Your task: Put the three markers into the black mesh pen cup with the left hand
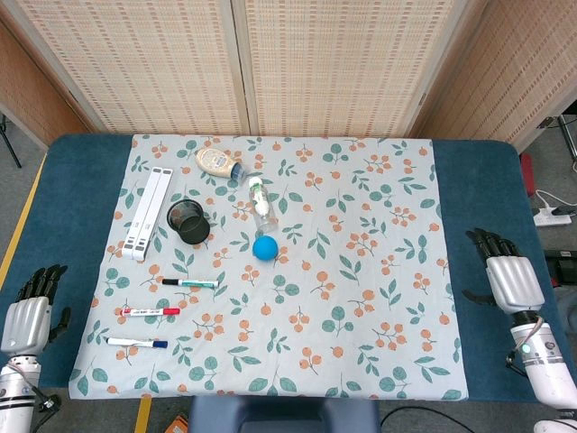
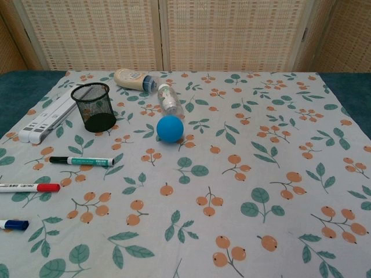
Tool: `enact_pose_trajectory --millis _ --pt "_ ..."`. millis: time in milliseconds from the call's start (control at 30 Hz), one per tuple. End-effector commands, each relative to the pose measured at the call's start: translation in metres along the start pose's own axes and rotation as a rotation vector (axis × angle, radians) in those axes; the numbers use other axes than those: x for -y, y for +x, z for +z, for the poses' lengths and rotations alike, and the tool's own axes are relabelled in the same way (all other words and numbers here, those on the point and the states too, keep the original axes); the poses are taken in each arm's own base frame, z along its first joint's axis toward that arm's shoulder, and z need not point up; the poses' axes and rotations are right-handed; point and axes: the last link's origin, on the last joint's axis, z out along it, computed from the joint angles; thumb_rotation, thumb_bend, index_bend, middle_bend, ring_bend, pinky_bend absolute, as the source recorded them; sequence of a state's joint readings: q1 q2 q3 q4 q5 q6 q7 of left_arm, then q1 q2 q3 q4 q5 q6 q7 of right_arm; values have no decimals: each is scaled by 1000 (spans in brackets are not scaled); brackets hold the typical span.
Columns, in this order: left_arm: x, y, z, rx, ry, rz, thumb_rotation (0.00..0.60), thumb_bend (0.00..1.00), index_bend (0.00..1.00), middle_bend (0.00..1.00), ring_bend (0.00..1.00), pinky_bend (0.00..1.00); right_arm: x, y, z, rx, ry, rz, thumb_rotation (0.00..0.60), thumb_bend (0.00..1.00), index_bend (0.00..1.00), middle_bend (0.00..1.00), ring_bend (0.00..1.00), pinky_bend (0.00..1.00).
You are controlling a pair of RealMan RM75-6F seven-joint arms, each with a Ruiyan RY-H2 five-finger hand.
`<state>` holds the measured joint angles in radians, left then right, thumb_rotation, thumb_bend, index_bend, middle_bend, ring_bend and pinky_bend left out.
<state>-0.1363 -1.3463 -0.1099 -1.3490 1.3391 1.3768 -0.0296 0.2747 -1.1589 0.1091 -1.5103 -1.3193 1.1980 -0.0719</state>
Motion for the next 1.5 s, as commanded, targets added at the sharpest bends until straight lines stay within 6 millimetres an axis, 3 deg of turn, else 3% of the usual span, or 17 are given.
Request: enact_pose_trajectory --millis 33,567,733,800,933,967,1000,1067,1267,1500 --pt "-1 0 0 -3 -3 -2 600 415 114 57 19 141 1 -1 0 8 2 0 600 25 113 64 86 167" --pt "-8 7 -7 -52 -39 -19 600 418 115 74 18 144 -3 8 -2 -30 -16 10 600 25 113 64 86 168" --pt "-21 11 -48 -142 -26 -30 600 419 197 204 47 172 -9 9 -1 -18 -36 31 600 25 113 64 88 170" --pt "-28 2 -74 -122 -26 -3 600 420 238 228 65 188 -13 10 0 -18 -46 35 600 25 113 64 89 172" --pt "-31 -6 -89 -96 -21 15 600 419 254 237 70 191 -15 10 0 -18 -51 34 600 24 113 64 90 172" --pt "-34 -14 -100 -60 -6 24 600 419 261 244 71 190 -16 9 1 -15 -54 37 600 25 113 64 91 171" --pt "-43 -33 -127 37 21 2 600 420 271 253 73 189 -16 8 1 -4 -54 47 600 25 113 64 91 171" --pt "-49 -41 -139 55 26 8 600 420 282 261 75 187 -17 8 2 -1 -48 54 600 25 113 64 91 171" --pt "-63 -62 -147 75 23 3 600 421 283 262 77 185 -16 9 1 1 -33 64 600 25 113 64 91 171" --pt "-82 -79 -133 54 -49 44 600 420 283 261 83 183 -13 9 0 6 -19 71 600 25 113 64 92 172"
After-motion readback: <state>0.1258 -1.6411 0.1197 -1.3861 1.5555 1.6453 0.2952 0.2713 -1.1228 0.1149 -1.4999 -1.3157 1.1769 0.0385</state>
